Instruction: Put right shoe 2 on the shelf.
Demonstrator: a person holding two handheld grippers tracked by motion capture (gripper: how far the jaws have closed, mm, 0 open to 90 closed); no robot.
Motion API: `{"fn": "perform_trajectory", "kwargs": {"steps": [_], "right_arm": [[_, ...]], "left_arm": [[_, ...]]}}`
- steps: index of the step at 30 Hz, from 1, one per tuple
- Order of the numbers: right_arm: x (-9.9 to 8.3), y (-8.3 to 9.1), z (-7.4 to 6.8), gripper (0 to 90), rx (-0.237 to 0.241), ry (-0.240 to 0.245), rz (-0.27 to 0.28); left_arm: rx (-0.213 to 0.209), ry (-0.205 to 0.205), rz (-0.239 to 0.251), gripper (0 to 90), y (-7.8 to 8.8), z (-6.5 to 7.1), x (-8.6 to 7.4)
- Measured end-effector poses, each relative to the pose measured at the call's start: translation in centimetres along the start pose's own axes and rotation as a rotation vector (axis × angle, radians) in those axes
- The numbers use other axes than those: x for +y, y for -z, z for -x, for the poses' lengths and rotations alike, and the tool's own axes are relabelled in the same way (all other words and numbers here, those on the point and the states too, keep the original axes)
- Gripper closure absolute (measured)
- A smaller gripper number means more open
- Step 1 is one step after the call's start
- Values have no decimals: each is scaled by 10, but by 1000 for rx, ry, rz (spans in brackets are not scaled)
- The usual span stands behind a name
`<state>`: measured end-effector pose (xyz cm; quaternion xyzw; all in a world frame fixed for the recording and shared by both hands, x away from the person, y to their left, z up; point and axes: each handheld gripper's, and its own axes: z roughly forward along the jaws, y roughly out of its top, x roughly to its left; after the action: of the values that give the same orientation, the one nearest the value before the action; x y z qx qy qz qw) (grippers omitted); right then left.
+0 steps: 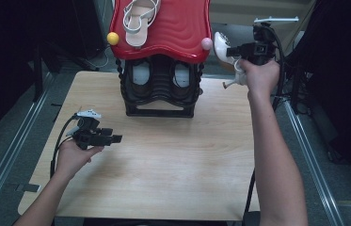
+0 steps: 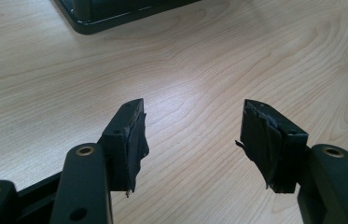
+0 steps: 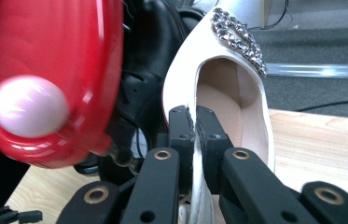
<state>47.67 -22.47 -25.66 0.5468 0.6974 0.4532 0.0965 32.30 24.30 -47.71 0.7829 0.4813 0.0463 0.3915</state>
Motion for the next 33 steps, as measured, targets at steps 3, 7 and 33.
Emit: {"fn": "perform_trajectory", "kwargs": {"steps": [3,7,33], "right_arm": [[8,7,-5,883,-1,5,11],[23,18,-12,884,2,-3,29],[103,31,-94,883,16,75,96]], "left_arm": [[-4,-5,-9,408,-1,1,0],[-7,-6,-10,408,-1,2,0],[-22,-25,-12,409,-2,5,0]]}}
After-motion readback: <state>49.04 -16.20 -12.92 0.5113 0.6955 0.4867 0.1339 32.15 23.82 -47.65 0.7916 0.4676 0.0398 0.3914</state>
